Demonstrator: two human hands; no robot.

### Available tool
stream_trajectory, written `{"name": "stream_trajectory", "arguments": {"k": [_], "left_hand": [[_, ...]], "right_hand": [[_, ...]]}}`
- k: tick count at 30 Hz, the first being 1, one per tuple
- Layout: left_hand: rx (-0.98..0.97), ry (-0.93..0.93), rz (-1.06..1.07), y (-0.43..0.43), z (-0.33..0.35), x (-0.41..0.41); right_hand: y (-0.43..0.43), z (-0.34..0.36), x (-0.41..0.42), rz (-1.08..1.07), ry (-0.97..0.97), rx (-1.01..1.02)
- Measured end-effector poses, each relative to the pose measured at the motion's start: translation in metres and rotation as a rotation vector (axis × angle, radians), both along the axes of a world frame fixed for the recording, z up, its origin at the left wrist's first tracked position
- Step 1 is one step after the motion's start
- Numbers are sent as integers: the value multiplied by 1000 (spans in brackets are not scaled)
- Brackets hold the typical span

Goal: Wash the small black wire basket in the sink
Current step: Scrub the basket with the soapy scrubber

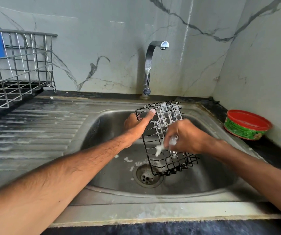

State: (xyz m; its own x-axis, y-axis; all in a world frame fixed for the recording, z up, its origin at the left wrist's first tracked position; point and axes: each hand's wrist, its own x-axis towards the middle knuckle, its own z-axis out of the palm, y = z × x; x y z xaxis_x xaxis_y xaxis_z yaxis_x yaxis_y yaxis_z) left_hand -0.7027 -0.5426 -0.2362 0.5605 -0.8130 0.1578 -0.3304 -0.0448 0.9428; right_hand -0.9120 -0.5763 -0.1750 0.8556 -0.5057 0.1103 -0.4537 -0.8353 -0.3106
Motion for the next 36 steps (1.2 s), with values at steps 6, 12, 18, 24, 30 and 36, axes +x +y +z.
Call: {"name": "stream_trajectory", "arguments": {"k": [6,12,18,24,30,36], "left_hand": [[16,5,2,-1,-1,2],[13,21,2,-2,-3,4],[-27,31,-39,3,4,-2],[-45,40,-66,7,6,-3],[-71,20,-90,7,7,-3],[-81,-18,-71,6,6,-4]], "right_hand": [[-5,-2,3,43,-65,-172],[4,-21,-5,121,250,-147],[13,-32,-9,117,545,-82],[-16,-7,-15,-82,134,-134],[-30,15,-11,-212,-288,-192],[-29,-8,-17,-145,105,-165]]}}
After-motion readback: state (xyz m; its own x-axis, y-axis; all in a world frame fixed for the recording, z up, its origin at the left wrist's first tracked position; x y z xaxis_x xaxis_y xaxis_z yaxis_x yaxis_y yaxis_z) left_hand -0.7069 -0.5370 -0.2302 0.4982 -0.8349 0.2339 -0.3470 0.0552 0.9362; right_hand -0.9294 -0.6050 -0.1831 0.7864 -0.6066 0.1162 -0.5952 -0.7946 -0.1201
